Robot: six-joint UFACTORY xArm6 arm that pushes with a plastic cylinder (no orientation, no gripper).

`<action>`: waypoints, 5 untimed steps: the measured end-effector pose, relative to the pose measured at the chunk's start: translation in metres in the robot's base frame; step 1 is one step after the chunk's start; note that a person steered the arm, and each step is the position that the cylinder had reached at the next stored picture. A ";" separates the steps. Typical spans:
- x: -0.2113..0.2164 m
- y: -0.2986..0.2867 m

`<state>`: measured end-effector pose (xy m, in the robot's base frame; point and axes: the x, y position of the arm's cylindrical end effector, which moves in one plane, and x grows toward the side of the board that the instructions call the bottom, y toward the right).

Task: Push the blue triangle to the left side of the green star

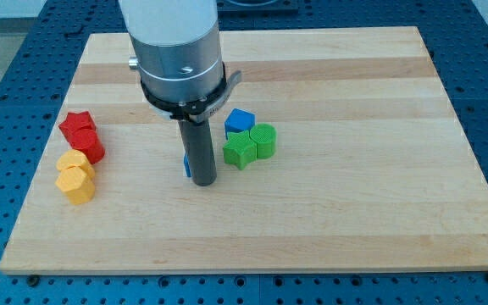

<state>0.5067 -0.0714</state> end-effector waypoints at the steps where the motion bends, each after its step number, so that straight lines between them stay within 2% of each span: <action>1: 0.003 -0.023; 3: 0.003 -0.061; 5: -0.001 -0.026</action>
